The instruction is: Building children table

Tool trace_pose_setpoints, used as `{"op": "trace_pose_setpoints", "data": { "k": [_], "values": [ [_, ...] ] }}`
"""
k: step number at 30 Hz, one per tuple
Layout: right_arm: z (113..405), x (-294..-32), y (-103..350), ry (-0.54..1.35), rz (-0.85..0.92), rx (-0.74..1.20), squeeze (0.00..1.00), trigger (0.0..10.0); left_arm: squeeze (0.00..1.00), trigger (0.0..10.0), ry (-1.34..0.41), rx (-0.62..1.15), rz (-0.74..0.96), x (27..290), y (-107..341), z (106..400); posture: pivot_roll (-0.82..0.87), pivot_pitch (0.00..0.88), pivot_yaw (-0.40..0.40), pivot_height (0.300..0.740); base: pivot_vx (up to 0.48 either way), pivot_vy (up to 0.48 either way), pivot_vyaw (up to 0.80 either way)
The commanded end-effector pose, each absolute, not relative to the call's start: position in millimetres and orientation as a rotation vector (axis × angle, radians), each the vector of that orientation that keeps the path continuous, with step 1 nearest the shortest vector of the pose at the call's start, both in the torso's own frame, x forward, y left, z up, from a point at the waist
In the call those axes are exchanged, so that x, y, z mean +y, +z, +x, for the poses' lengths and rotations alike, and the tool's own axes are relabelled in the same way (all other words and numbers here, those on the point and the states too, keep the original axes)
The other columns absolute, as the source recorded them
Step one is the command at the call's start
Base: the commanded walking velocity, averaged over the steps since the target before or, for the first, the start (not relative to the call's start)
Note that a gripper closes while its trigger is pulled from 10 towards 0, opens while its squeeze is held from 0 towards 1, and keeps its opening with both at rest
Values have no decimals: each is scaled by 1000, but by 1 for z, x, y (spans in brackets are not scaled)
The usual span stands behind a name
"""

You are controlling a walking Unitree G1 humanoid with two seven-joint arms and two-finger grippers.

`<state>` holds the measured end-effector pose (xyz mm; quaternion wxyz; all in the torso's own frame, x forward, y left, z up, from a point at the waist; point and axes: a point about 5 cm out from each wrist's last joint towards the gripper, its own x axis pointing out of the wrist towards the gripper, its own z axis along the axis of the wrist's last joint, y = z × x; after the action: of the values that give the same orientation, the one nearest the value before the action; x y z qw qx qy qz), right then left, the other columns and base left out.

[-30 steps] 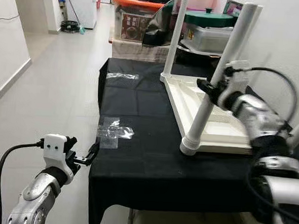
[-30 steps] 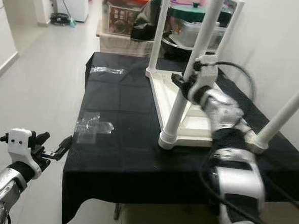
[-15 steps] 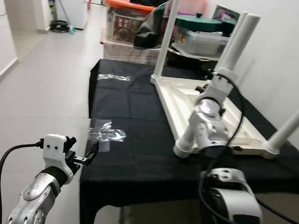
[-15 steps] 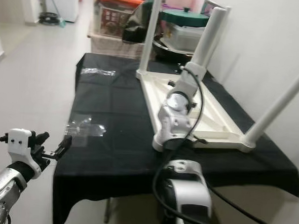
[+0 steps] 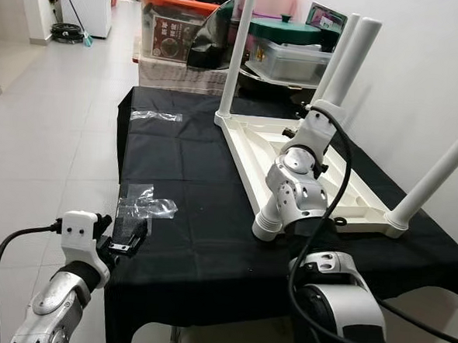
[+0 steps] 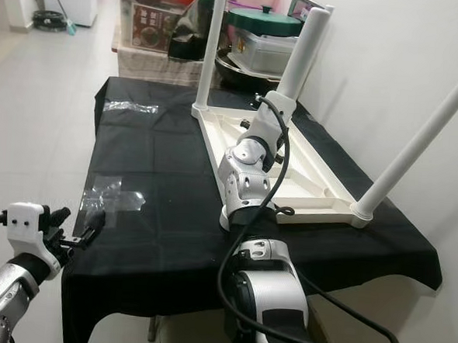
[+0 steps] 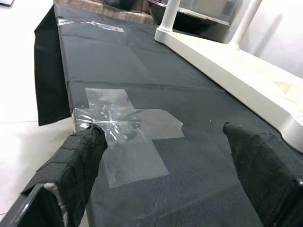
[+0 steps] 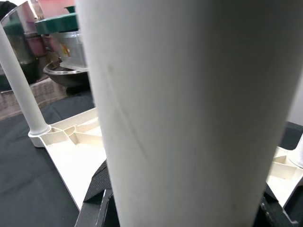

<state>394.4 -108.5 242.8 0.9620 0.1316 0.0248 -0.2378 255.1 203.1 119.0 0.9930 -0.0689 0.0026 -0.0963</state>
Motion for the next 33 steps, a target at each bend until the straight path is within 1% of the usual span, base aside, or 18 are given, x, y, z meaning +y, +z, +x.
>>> {"op": "trace_pose_setpoints", "data": {
  "k": [1,2,12,15,16,17,19,20,21,22,23,25,26,27,28,31,32,33],
  "values": [
    [392,-101,210,-461,336,211,0,10000,0,10000,-205,-1,-132,199,120,257,47,0,-117,740,0,0,0],
    [392,-102,213,-465,347,199,1000,10000,0,10000,-209,0,-132,199,120,258,45,0,-114,740,0,0,0],
    [391,-106,232,-447,389,139,1000,10000,0,10000,-218,5,-131,198,120,260,43,0,-105,740,0,0,0],
    [390,-115,251,-395,384,78,1000,10000,0,10000,-219,7,-130,199,120,258,33,0,-100,740,0,0,0],
    [390,-115,251,-395,384,78,1000,10000,0,10000,-219,7,-130,199,120,258,33,0,-100,740,0,0,0],
    [390,-121,262,-364,371,46,1000,10000,0,10000,-219,9,-130,200,119,258,29,0,-98,740,0,0,0],
    [390,-121,262,-364,371,46,1000,10000,0,10000,-219,9,-130,200,119,258,29,0,-98,740,0,0,0],
    [390,-130,272,-318,341,14,1000,10000,0,10000,-220,10,-129,200,119,257,24,0,-96,740,0,0,0],
    [390,-130,272,-318,341,14,1000,10000,0,10000,-220,10,-129,200,119,257,24,0,-96,740,0,0,0],
    [391,-141,282,-271,307,-24,957,10000,0,10000,-222,11,-131,200,119,257,21,0,-95,740,0,0,0],
    [393,-150,287,-231,250,-47,0,10000,0,10000,-225,11,-132,200,118,257,16,0,-93,740,0,0,0],
    [393,-156,290,-207,213,-58,0,10000,0,10000,-227,11,-132,200,118,257,16,0,-93,740,0,0,0],
    [397,-165,293,-141,121,-69,0,10000,0,10000,-229,12,-133,199,118,257,14,0,-92,740,0,0,0],
    [397,-165,293,-141,121,-69,0,10000,0,10000,-229,12,-133,199,118,257,14,0,-92,740,0,0,0],
    [399,-171,293,-90,63,-64,0,10000,0,10000,-230,13,-134,199,118,257,14,0,-92,740,0,0,0],
    [399,-172,293,-68,46,-60,0,10000,0,10000,-231,13,-133,199,118,257,16,0,-92,740,0,0,0],
    [400,-173,293,18,-19,-49,0,10000,0,10000,-230,14,-132,199,118,257,15,0,-92,740,0,0,0],
    [400,-173,293,18,-19,-49,0,10000,0,10000,-230,14,-132,199,118,257,15,0,-92,740,0,0,0]
  ]
}}
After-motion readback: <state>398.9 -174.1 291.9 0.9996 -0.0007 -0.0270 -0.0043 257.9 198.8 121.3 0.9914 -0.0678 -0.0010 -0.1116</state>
